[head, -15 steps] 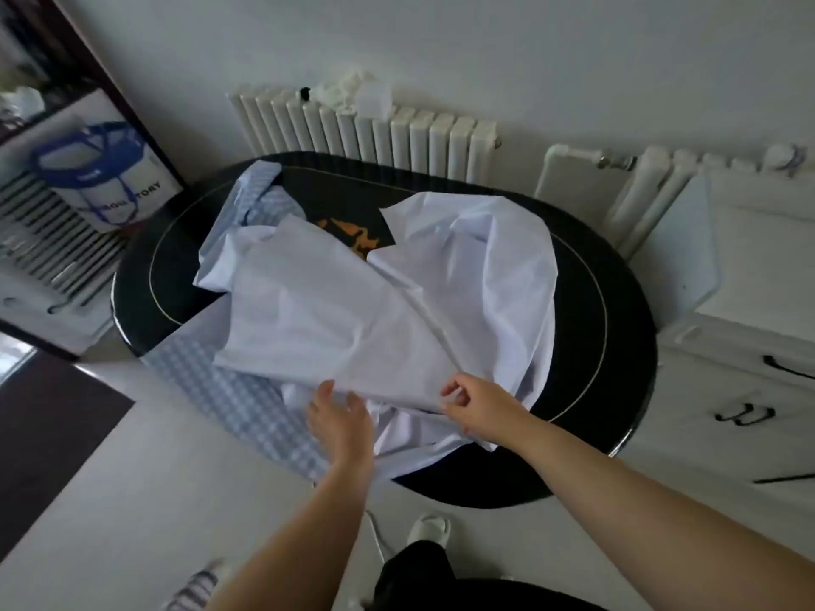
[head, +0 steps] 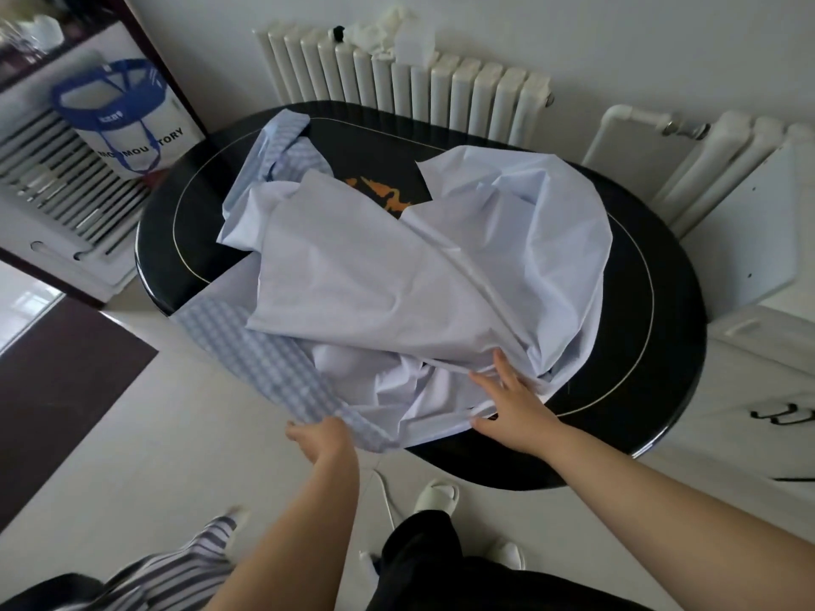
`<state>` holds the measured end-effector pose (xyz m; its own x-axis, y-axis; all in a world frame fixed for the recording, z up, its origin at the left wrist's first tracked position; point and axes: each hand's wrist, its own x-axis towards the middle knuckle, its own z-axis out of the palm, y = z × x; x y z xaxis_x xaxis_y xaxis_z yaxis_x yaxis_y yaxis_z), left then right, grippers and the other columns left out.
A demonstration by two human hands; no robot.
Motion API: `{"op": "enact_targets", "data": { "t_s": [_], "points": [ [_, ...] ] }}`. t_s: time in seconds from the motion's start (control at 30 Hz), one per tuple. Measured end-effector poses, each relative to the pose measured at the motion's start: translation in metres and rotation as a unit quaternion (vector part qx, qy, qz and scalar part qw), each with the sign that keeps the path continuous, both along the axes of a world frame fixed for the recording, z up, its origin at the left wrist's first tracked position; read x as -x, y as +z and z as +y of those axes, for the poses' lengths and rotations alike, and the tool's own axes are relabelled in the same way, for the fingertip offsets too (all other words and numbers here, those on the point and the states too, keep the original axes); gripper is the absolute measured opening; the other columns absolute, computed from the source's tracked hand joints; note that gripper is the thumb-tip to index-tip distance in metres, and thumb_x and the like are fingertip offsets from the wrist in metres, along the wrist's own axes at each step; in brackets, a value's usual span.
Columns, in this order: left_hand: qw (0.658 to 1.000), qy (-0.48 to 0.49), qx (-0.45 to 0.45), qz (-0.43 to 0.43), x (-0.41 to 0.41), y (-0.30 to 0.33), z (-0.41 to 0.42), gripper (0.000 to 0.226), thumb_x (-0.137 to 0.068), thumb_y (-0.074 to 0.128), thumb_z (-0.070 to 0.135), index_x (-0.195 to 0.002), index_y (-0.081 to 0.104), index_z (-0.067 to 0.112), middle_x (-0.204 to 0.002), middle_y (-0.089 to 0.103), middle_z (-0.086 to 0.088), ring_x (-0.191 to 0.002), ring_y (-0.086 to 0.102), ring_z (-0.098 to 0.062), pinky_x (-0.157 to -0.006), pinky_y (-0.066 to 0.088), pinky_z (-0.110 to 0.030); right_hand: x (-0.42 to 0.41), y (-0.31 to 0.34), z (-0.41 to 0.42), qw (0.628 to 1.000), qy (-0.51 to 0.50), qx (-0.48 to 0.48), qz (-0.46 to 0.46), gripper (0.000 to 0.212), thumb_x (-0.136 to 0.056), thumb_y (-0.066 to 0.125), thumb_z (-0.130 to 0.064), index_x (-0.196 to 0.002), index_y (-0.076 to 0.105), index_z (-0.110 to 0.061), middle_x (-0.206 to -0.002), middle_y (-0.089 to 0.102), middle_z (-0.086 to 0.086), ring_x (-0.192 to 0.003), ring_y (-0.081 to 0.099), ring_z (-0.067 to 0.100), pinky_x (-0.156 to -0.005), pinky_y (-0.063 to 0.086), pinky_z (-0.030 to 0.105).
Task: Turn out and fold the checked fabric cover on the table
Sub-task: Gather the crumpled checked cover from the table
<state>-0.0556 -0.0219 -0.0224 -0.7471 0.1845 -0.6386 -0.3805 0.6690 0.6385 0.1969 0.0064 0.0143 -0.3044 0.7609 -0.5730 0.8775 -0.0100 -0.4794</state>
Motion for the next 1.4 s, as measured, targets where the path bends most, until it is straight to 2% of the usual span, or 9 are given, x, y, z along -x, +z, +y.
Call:
{"op": "enact_targets", "data": {
  "t_s": [0.1, 0.23, 0.33, 0.5, 0.6, 0.73, 0.93, 1.13, 1.4],
  "points": [
    [0.992, 0.046, -0.07, -0.093, -0.004, 0.003, 0.006, 0.023, -0.097, 0.048, 0.023, -0.111, 0.058, 0.007, -0.104, 0.063, -0.014, -0.095, 0.061, -0.03, -0.085, 0.047, -0.037, -0.008, 0.004, 0.006, 0.997, -0.049, -0.022, 0.052, 0.066, -0.089, 0.059, -0.036, -0.145, 0.025, -0.035, -0.157, -0.017, -0.009, -0.144, 0.018, 0.019, -0.11, 0.034, 0.041],
    [0.986, -0.062, -0.152, -0.006, -0.032, 0.049, 0.019, 0.031, -0.098, 0.043, 0.025, -0.07, 0.038, 0.013, -0.068, 0.038, -0.001, -0.062, 0.038, -0.014, -0.067, 0.039, -0.027, -0.008, 0.025, 0.005, 0.971, -0.159, -0.157, 0.08, 0.031, -0.092, 0.047, -0.048, -0.109, 0.051, -0.023, -0.124, 0.045, -0.006, -0.097, 0.062, 0.015, -0.079, 0.053, 0.038],
    [0.968, -0.089, -0.232, -0.019, -0.053, 0.075, 0.022, 0.026, -0.099, 0.04, 0.026, -0.076, 0.047, 0.016, -0.074, 0.048, 0.004, -0.07, 0.049, -0.009, -0.07, 0.041, -0.022, 0.007, 0.032, 0.0, 0.99, -0.089, -0.068, 0.088, 0.057, -0.084, 0.034, -0.07, -0.117, 0.056, -0.029, -0.119, 0.06, -0.01, -0.11, 0.058, 0.012, -0.092, 0.045, 0.034],
    [0.959, -0.088, -0.251, -0.097, -0.062, 0.077, 0.013, 0.029, -0.101, 0.036, 0.035, -0.091, 0.051, 0.013, -0.072, 0.047, 0.0, -0.065, 0.048, -0.013, -0.062, 0.042, -0.027, 0.058, 0.047, -0.006, 0.962, -0.087, 0.109, 0.235, 0.032, -0.085, 0.063, -0.046, -0.107, 0.059, -0.023, -0.095, 0.064, -0.01, -0.088, 0.06, 0.005, -0.076, 0.045, 0.019],
    [0.974, -0.055, -0.182, -0.122, -0.055, 0.066, 0.004, 0.024, -0.099, 0.045, 0.027, -0.116, 0.047, 0.01, -0.103, 0.059, -0.01, -0.087, 0.061, -0.023, -0.073, 0.055, -0.036, 0.071, 0.045, -0.009, 0.969, -0.066, 0.075, 0.228, 0.014, -0.085, 0.06, -0.022, -0.096, 0.059, -0.013, -0.087, 0.063, 0.003, -0.083, 0.061, 0.022, -0.076, 0.046, 0.032],
    [0.993, -0.042, -0.062, 0.088, -0.033, 0.066, -0.002, 0.061, -0.09, 0.058, 0.019, -0.144, 0.03, 0.013, -0.148, 0.027, -0.013, -0.133, 0.033, -0.035, -0.106, 0.032, -0.044, 0.076, 0.05, -0.022, 0.986, 0.108, -0.021, 0.122, 0.052, -0.088, 0.043, -0.016, -0.135, 0.043, -0.039, -0.118, 0.065, 0.003, -0.105, 0.059, 0.029, -0.084, 0.046, 0.035],
    [0.938, -0.335, 0.067, 0.065, 0.008, 0.038, 0.019, 0.1, -0.077, 0.071, 0.05, -0.15, 0.017, 0.01, -0.153, 0.027, -0.016, -0.137, 0.032, -0.037, -0.109, 0.035, -0.045, 0.079, 0.057, -0.038, 0.961, 0.257, -0.061, 0.082, 0.048, -0.093, 0.037, -0.019, -0.132, 0.048, -0.044, -0.127, 0.061, -0.003, -0.111, 0.056, 0.021, -0.081, 0.04, 0.03],
    [0.983, -0.138, 0.022, -0.121, 0.018, -0.002, 0.015, 0.063, -0.073, 0.077, 0.042, -0.118, 0.053, 0.004, -0.106, 0.065, -0.015, -0.079, 0.063, -0.028, -0.058, 0.05, -0.031, 0.059, 0.047, -0.043, 0.983, 0.141, -0.009, 0.118, 0.04, -0.095, 0.045, -0.03, -0.134, 0.045, -0.038, -0.127, 0.061, -0.003, -0.113, 0.056, 0.021, -0.091, 0.043, 0.033],
    [0.992, 0.009, -0.097, 0.081, -0.021, 0.061, -0.012, 0.051, -0.102, 0.028, 0.041, -0.132, 0.052, 0.006, -0.134, 0.055, -0.018, -0.123, 0.052, -0.037, -0.099, 0.041, -0.037, 0.03, 0.03, -0.049, 0.98, -0.004, 0.131, 0.149, 0.044, -0.084, 0.064, -0.046, -0.124, 0.055, -0.028, -0.108, 0.058, -0.008, -0.1, 0.056, 0.011, -0.095, 0.045, 0.031]
  ]
}}
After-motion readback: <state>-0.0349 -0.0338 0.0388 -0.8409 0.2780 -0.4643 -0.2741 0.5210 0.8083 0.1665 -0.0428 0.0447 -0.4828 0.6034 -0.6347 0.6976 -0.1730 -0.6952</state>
